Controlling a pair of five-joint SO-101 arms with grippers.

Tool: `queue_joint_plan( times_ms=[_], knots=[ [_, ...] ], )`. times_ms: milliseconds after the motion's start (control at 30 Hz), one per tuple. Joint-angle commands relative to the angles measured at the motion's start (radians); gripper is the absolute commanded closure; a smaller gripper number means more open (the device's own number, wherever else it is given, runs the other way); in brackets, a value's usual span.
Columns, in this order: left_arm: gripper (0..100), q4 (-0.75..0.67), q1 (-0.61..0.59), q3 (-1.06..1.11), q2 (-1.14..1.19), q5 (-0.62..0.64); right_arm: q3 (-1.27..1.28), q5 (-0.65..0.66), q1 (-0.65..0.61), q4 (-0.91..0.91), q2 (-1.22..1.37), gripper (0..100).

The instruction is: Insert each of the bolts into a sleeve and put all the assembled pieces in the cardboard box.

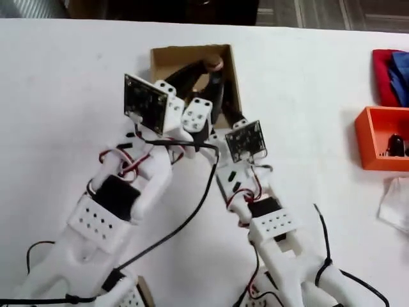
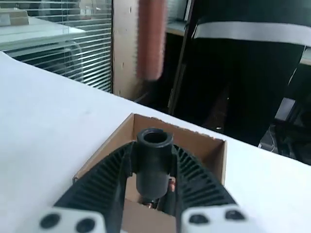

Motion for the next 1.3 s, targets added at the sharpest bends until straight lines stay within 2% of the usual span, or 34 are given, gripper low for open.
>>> queue_joint_plan(
  times_ms=[0, 433, 700, 900, 1167, 1267],
  knots=[
    [97, 0.002, 0.006, -0.005, -0.025, 0.006, -0.015, 0.014, 0.018, -0.065, 0.001, 97.5],
    [97, 0.0, -0.025, -0.005, -0.025, 0.012, 0.118, 0.018, 0.024, -0.058, -0.225, 97.5],
    [97, -0.003, 0.015, 0.036, -0.025, 0.012, 0.117, 0.011, 0.019, -0.007, -0.229, 97.5],
    [97, -0.008, 0.018, 0.042, -0.025, 0.012, 0.117, -0.087, 0.027, 0.028, -0.229, 97.5],
    [97, -0.009, 0.02, 0.035, 0.0, 0.008, 0.115, -0.086, 0.021, 0.025, -0.231, 97.5],
    [97, -0.052, 0.02, 0.033, 0.043, 0.006, 0.115, -0.086, 0.024, 0.025, -0.231, 97.5]
  ],
)
